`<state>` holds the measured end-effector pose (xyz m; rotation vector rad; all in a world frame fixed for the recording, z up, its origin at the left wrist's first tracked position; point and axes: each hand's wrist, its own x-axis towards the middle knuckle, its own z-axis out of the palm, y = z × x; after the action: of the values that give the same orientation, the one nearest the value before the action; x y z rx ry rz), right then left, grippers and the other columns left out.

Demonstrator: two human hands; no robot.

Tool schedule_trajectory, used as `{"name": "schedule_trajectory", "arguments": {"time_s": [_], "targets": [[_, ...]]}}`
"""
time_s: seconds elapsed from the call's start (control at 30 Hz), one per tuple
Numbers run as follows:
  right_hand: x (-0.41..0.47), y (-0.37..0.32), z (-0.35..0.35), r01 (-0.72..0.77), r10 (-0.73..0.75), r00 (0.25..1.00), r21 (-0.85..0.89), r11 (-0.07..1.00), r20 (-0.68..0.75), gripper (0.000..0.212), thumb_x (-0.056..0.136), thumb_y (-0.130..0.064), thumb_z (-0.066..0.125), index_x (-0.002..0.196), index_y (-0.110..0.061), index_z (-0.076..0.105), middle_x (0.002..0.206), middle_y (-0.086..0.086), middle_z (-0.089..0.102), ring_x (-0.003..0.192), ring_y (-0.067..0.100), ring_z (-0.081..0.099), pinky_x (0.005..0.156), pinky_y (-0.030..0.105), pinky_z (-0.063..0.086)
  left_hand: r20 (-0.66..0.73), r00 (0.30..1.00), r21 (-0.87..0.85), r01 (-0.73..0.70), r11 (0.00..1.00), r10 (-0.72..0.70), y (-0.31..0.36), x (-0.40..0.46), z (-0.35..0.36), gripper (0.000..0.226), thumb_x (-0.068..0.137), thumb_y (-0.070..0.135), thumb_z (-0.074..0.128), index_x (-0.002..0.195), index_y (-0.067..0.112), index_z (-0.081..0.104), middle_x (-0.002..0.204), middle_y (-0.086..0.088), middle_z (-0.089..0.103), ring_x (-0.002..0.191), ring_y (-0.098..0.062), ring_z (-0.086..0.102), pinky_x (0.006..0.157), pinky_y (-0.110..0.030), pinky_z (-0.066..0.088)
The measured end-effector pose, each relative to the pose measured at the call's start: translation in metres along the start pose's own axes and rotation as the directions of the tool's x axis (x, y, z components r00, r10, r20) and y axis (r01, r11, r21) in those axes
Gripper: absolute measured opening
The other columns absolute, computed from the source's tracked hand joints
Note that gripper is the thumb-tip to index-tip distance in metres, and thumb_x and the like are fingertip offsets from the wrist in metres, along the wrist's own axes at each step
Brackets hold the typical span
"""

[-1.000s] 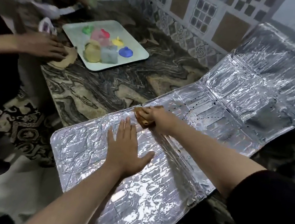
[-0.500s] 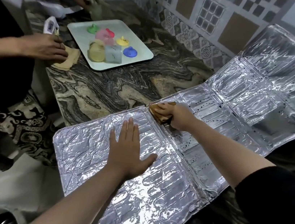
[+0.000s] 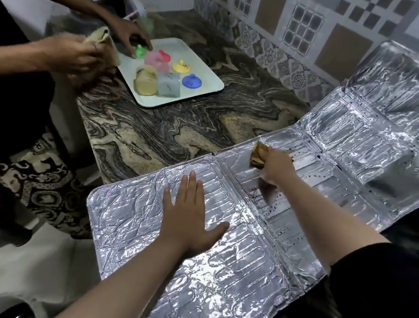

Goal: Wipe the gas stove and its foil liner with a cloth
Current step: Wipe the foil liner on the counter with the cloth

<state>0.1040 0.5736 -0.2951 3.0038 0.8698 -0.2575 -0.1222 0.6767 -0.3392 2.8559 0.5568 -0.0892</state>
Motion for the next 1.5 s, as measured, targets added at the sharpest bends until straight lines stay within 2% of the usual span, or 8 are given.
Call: {"name": "schedule_trajectory", "arguments": {"time_s": [0.13,0.53,0.77,0.87,0.97,1.07,1.27,1.5], "targets": [[-0.018,-0.004,-0.001,-0.05,0.05,0.999,-0.001,0.999,0.019,0.046,0.085,-0.009,0.062,0.129,-0.004,0.051,0.123,0.018,0.051,0.106,0.03,0.058,0.089,0.034,0.052,-0.005,1.0,-0.001,0.004,1.0,-0.004,0.0,0.0,0.0,0.107,0.079,0.083,0.016,0.152,0.01,-0.01,0.155,-0.008,-0.031,0.142,-0.023,-0.032,0.113,-0.059,-0.014],[-0.088,-0.005,-0.006,0.302,-0.275,0.919,-0.057,0.952,0.281,0.04,0.085,-0.005,0.055,0.125,-0.01,0.054,0.106,0.012,0.065,0.099,0.028,0.063,0.09,0.036,0.053,-0.018,1.0,0.012,-0.005,1.0,0.005,0.0,0.001,0.003,0.11,0.078,0.085,0.016,0.153,0.008,-0.007,0.156,-0.009,-0.028,0.144,-0.024,-0.026,0.111,-0.059,-0.016],[-0.136,0.005,-0.029,0.412,-0.299,0.804,-0.12,0.903,0.514,0.046,0.082,0.001,0.055,0.125,-0.014,0.056,0.074,-0.004,0.052,0.079,0.018,0.051,0.066,0.018,0.04,-0.019,1.0,0.03,-0.019,0.999,0.019,-0.001,0.002,0.005,0.112,0.076,0.086,0.013,0.153,0.007,-0.007,0.157,-0.01,-0.026,0.145,-0.025,-0.024,0.112,-0.059,-0.013],[-0.151,0.01,-0.041,0.417,-0.251,0.745,-0.138,0.898,0.618,0.036,0.078,-0.003,0.062,0.114,-0.009,0.065,0.093,0.007,0.066,0.093,0.024,0.06,0.071,0.021,0.036,-0.007,1.0,0.036,-0.021,0.999,0.021,-0.002,0.003,0.005,0.113,0.076,0.087,0.011,0.153,0.007,-0.008,0.157,-0.01,-0.026,0.145,-0.025,-0.025,0.112,-0.059,-0.013],[-0.145,0.012,-0.054,0.37,-0.193,0.672,-0.099,0.924,0.715,0.045,0.074,0.005,0.058,0.113,-0.015,0.07,0.078,0.002,0.06,0.072,0.019,0.054,0.065,0.028,0.041,-0.011,1.0,0.042,-0.023,0.999,0.023,-0.002,0.003,0.005,0.113,0.076,0.087,0.011,0.153,0.006,-0.008,0.157,-0.01,-0.026,0.144,-0.025,-0.026,0.112,-0.06,-0.012],[-0.12,0.008,-0.068,0.286,-0.176,0.739,-0.067,0.956,0.65,0.06,0.068,0.014,0.046,0.108,-0.02,0.074,0.068,0.004,0.063,0.061,0.02,0.048,0.058,0.028,0.04,-0.008,1.0,0.041,-0.022,0.999,0.022,-0.002,0.003,0.005,0.111,0.077,0.086,0.012,0.153,0.007,-0.007,0.157,-0.01,-0.026,0.144,-0.026,-0.026,0.113,-0.061,-0.011],[-0.064,-0.031,-0.065,0.273,-0.272,0.954,0.007,0.962,0.123,0.035,0.084,-0.005,0.054,0.115,-0.015,0.067,0.079,0.003,0.064,0.069,0.018,0.058,0.055,0.019,0.043,-0.017,1.0,0.052,-0.024,0.998,0.025,-0.002,0.004,0.004,0.11,0.078,0.085,0.014,0.153,0.007,-0.005,0.157,-0.01,-0.025,0.145,-0.026,-0.025,0.113,-0.061,-0.011],[-0.042,-0.053,-0.012,0.45,-0.396,0.877,-0.175,0.876,0.273,0.066,0.088,-0.002,0.047,0.149,-0.011,0.024,0.149,0.016,0.035,0.127,0.036,0.046,0.102,0.041,0.043,-0.04,0.999,0.045,-0.01,0.999,0.012,-0.002,0.004,0.007,0.11,0.077,0.085,0.016,0.153,0.008,-0.005,0.158,-0.009,-0.023,0.145,-0.024,-0.023,0.113,-0.06,-0.011]]}}
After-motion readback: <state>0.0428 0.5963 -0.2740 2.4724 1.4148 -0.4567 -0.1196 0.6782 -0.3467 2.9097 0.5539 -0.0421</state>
